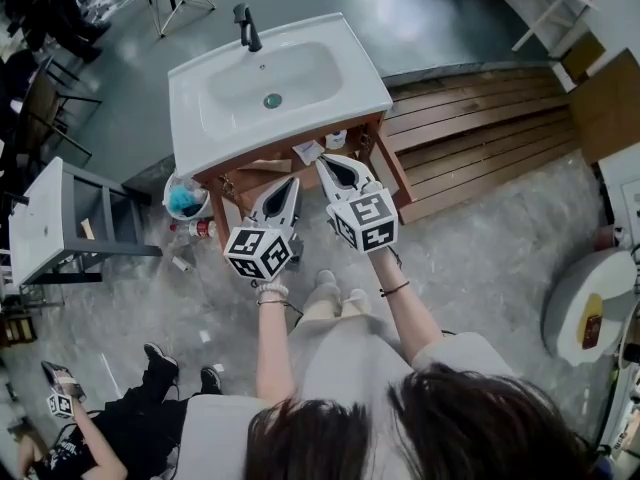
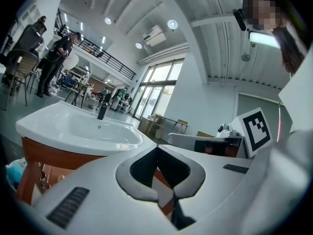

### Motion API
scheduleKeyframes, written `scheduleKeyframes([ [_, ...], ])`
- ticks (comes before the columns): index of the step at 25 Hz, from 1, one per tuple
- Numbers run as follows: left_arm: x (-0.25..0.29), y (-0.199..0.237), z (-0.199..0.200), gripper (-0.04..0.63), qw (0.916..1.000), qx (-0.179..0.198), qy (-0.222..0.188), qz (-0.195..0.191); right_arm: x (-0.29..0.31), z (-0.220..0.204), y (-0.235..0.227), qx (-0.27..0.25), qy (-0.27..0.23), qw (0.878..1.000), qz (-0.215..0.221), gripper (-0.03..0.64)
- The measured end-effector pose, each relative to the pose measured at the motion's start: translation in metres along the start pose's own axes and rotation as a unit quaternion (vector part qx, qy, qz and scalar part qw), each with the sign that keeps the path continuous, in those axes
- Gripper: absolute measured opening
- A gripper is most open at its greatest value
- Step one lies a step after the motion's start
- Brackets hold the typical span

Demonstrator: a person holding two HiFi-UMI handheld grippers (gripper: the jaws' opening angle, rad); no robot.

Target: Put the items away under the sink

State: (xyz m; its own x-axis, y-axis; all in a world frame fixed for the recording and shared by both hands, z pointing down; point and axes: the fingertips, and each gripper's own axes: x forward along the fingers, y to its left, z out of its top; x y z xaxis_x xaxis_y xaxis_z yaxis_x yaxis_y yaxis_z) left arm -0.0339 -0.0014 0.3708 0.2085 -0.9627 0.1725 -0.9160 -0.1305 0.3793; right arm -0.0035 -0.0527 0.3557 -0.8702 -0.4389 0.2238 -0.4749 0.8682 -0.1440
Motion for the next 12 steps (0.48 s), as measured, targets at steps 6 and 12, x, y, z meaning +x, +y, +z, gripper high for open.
scheduleKeyframes([
  [6, -0.0025, -0.0041, 0.0043, -0.003, 1.0, 0.006, -0.004, -0.002, -0.0045, 0.0073, 0.0023, -0.003, -0.01, 1.0, 0.006, 0.014],
  [12, -0.0043, -0.0018, 0.0006, -0.003, 1.0, 0.004, -0.003, -0.002, -0.0051, 0.0022, -0.0009, 0.0, -0.009, 1.0, 0.002, 0.014],
])
